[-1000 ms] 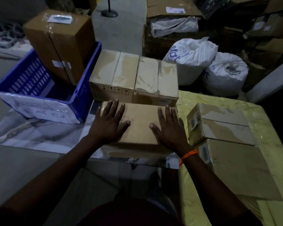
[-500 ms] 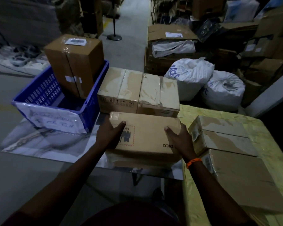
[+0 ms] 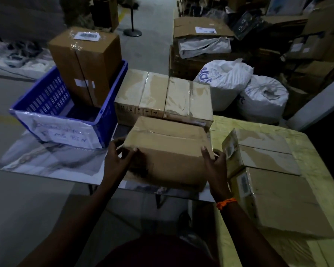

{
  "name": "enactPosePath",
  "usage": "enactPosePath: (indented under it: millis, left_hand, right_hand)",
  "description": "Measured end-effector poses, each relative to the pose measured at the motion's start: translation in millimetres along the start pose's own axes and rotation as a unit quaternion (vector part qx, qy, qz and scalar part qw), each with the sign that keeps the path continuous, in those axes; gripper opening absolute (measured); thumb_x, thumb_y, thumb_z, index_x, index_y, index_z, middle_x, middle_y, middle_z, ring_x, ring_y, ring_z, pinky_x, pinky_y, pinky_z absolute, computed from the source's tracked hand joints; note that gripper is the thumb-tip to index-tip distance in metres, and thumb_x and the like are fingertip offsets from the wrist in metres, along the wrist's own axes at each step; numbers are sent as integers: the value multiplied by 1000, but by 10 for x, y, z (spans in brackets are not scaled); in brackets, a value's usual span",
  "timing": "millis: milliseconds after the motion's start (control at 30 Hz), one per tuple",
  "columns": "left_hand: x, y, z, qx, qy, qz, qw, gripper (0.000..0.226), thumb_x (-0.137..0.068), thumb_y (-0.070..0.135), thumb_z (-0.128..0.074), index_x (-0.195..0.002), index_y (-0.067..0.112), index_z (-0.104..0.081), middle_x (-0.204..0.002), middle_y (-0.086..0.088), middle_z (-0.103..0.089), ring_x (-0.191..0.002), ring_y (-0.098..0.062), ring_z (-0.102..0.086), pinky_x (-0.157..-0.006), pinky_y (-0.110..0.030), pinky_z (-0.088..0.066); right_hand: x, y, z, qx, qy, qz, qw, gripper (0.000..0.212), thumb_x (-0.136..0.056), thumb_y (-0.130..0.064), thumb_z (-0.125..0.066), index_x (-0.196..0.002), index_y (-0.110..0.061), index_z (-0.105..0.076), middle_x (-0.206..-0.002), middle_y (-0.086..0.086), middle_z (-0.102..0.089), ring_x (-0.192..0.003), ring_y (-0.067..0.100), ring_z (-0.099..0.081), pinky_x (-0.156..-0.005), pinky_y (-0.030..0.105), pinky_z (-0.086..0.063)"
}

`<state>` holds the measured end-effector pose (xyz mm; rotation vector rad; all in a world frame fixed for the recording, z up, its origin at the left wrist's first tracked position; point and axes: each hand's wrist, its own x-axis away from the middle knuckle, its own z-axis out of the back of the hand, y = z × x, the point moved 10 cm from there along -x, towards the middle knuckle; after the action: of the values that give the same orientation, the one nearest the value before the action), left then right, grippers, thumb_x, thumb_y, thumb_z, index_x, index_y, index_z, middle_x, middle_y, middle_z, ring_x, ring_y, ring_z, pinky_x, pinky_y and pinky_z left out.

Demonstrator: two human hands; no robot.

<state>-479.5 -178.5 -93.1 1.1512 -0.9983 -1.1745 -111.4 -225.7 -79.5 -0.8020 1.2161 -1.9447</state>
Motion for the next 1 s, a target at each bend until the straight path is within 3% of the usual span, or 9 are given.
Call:
enactPosePath:
  millis: [133,300,467,567,633,700,800,900,1000]
  left_hand:
    - [144,-236,26,-35,23,14,999,65,-91,43,-72,-145,15,-50,-142,-1,-54,-124,-15,-56,-84,-8,-48]
    - [301,-525,3,-99,11,26,995,74,-78,58,-71,-141,24,-54,-130,-5,-54,-113,-13,-58,-93,-34,-52]
    - [322,-566,-6,-138,28,16,990,64,-82,46,-71,-139,23,-55,-125,-5,-55,-108,-12,-58,-90,-34,-52]
    - [255,-509,-68,-188,28,-9,982,64,-86,48,-66,-140,16,-53,-129,-11,-53,-117,-21,-53,-98,-41,-48]
    - [147,-393,-208,-291,5,-70,954,68,-91,50,-60,-146,13,-48,-147,-17,-46,-137,-32,-41,-111,-48,-36]
    - [10,-247,-447,-383,-38,-135,913,67,-94,45,-60,-152,15,-41,-159,-17,-35,-149,-37,-27,-118,-56,-27]
    - [-172,-92,-941,-471,-148,-191,848,67,-98,46,-46,-158,18,-34,-167,-12,-26,-156,-34,-15,-120,-66,-20]
    - [-269,-177,-1304,-510,-248,-172,805,75,-96,58,-23,-162,22,-23,-171,-6,-13,-158,-29,-6,-124,-62,-11]
    - [-357,-236,-1383,-534,-258,-156,790,85,-92,69,-7,-162,24,-21,-172,-4,-6,-158,-28,-3,-124,-60,-7]
  right_hand:
    - [126,250,-50,73,-25,-10,997,69,-90,-42,-77,-146,-13,-48,-142,15,-48,-121,26,-54,-88,27,-42]
    - [238,466,-114,119,-60,-12,991,72,-89,-25,-80,-149,-8,-44,-139,16,-45,-121,25,-52,-89,25,-41]
    - [230,597,-129,147,-63,-5,987,76,-90,-30,-79,-152,-10,-40,-147,18,-40,-131,32,-48,-93,27,-41]
    - [232,471,-204,200,-58,73,975,77,-95,-37,-72,-156,-8,-34,-152,21,-36,-137,34,-42,-104,37,-44]
    - [196,355,-383,298,-58,157,940,77,-97,-51,-57,-157,-7,-35,-158,23,-33,-145,38,-35,-114,54,-40]
    - [111,246,-650,375,-82,218,897,81,-96,-61,-41,-158,-8,-36,-165,22,-28,-153,39,-24,-121,63,-26]
    - [-64,164,-1058,416,-169,229,864,84,-100,-65,-41,-165,-17,-17,-173,14,-5,-160,32,-1,-125,56,-3]
    - [-237,132,-1298,446,-203,232,840,86,-100,-71,-34,-166,-22,-10,-174,10,3,-160,28,5,-126,57,-2]
    - [-337,141,-1350,464,-198,228,833,92,-91,-79,-13,-166,-24,-14,-174,8,-1,-160,28,1,-125,57,-3]
